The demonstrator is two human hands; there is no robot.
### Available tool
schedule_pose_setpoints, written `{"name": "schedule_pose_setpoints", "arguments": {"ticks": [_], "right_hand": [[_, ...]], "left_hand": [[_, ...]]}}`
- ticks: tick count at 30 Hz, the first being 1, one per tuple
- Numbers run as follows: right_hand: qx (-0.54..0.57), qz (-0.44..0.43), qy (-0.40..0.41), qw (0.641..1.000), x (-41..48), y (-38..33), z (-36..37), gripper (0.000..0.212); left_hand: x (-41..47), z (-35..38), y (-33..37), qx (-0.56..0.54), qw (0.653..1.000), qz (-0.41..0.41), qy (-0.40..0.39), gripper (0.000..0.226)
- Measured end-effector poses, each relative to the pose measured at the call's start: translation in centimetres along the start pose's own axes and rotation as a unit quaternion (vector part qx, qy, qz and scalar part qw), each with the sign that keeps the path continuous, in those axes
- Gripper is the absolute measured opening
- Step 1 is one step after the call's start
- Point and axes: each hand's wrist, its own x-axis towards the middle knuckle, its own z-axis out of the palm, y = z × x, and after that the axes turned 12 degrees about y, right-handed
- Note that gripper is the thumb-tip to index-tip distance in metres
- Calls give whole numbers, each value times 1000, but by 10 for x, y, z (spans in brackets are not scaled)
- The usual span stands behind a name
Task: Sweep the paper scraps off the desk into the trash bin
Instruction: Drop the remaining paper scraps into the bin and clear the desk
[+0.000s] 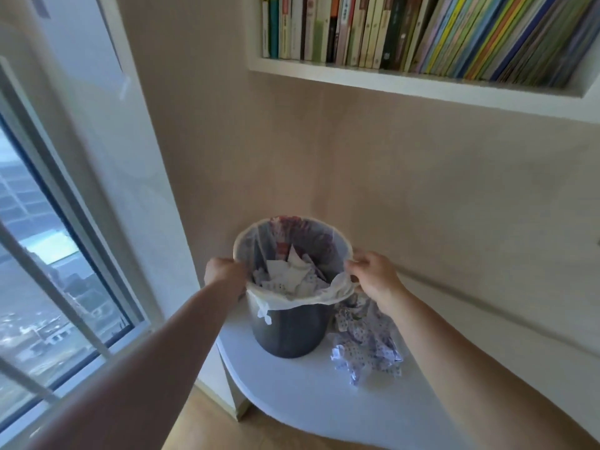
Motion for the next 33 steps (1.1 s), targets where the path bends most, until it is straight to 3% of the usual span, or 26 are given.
{"name": "schedule_pose_setpoints", "arguments": {"ticks": [2,6,14,19,27,33], "right_hand": [[-2,1,-11,1000,8,2,-1,19],[13,6,-40,999,21,4,-1,26],[26,29,-150,988,15,-2,25,18],[1,17,-240,971,-36,-12,59,17],[-31,-4,-346,938,-141,-2,104,16],[-114,22,-380,918,-180,38,126,12]], "left_hand": [[5,4,0,-37,998,-57,-5,10],[17,2,5,-47,992,-117,-22,24],[7,-62,9,-66,986,-143,-50,21],[-20,-139,0,-39,989,-143,-21,15],[-57,-250,-74,-17,989,-147,26,16],[-62,-264,-139,-18,983,-178,32,17]]}}
